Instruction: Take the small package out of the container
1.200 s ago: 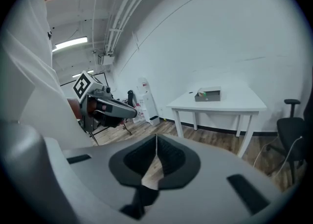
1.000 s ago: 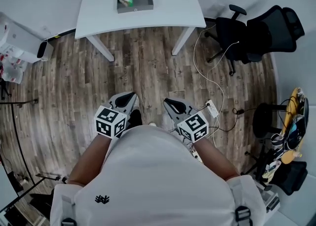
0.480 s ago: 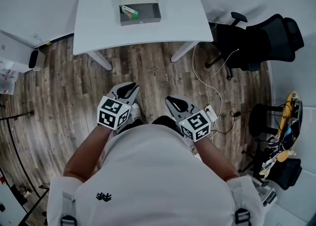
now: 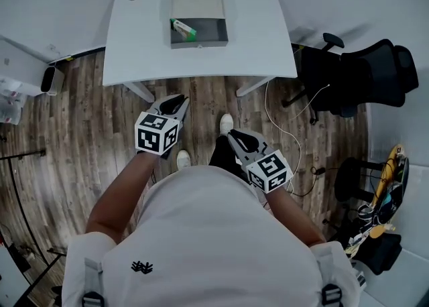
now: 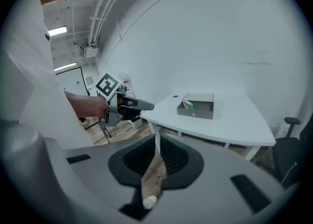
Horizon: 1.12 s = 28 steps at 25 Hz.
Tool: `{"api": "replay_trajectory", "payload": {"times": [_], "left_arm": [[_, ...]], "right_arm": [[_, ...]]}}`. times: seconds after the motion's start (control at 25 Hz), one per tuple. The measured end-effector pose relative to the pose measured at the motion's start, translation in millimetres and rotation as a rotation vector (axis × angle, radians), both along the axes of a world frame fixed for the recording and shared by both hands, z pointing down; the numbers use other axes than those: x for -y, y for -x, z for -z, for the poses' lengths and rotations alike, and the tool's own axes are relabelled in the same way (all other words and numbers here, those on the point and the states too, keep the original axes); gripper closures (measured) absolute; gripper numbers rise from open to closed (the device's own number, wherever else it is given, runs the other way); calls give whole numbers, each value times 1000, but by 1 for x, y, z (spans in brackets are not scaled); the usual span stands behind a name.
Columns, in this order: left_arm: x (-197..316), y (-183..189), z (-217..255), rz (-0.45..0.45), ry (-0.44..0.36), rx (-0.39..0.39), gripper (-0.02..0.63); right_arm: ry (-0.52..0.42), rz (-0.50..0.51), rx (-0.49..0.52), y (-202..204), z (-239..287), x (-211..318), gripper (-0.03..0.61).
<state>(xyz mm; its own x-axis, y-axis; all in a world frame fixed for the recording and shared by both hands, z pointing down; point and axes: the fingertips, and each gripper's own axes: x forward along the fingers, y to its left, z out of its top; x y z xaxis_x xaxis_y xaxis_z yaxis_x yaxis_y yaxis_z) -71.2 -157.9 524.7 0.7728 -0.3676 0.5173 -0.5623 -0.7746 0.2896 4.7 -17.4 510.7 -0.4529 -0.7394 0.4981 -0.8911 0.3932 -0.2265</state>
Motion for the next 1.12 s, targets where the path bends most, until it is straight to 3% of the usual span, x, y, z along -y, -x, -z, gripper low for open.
{"api": "replay_trajectory", "payload": {"times": [0.48, 1.12], "left_arm": [[148, -64, -27, 373, 128, 7, 505], [271, -75, -84, 815, 241, 98, 443]], "right_arm": [[-51, 121, 17, -114, 2, 113, 537], [39, 182, 82, -210, -36, 157, 538]]}}
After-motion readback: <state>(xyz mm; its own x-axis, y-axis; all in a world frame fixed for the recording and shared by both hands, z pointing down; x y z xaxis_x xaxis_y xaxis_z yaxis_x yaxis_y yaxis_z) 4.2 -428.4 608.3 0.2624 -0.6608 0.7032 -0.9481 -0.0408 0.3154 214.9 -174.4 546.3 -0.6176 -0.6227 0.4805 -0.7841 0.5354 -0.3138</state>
